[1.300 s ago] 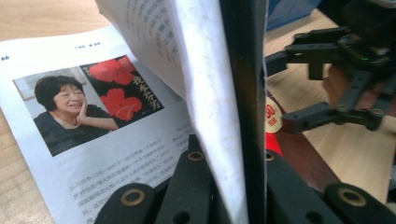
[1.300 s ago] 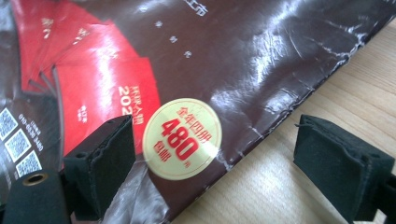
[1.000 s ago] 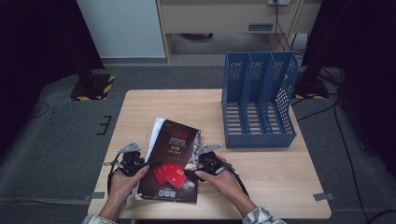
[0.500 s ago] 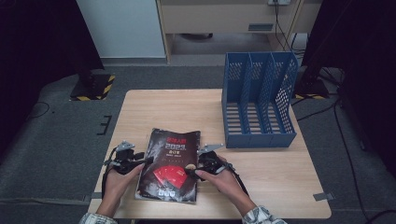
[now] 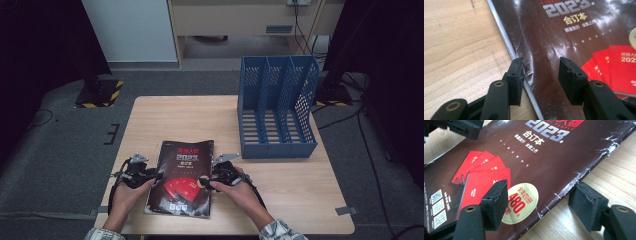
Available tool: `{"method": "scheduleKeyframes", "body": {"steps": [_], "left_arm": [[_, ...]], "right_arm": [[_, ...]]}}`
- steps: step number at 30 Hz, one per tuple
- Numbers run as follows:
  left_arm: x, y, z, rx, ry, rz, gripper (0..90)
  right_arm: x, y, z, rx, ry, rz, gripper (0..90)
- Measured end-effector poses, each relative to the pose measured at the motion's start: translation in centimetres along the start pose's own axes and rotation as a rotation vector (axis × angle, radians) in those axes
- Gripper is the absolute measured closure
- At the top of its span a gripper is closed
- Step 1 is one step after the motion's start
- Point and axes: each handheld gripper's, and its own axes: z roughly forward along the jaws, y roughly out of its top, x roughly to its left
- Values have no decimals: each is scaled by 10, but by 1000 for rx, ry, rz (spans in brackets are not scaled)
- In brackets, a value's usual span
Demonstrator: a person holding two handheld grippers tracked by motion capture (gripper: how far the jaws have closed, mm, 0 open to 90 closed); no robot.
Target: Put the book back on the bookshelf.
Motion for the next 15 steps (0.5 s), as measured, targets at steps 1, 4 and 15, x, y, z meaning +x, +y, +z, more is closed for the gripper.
{"method": "scheduleKeyframes", "body": {"steps": [1,4,15], "left_arm": [[1,0,0,-7,-6,-12,562],[3,-1,0,-10,-9,-12,577],[2,-2,0,-16,-7,-10,575]], "right_arm": [[0,1,1,-3,1,5,347],[0,2,2,3,3,10,360],[6,24,16,24,43,39,355]]}}
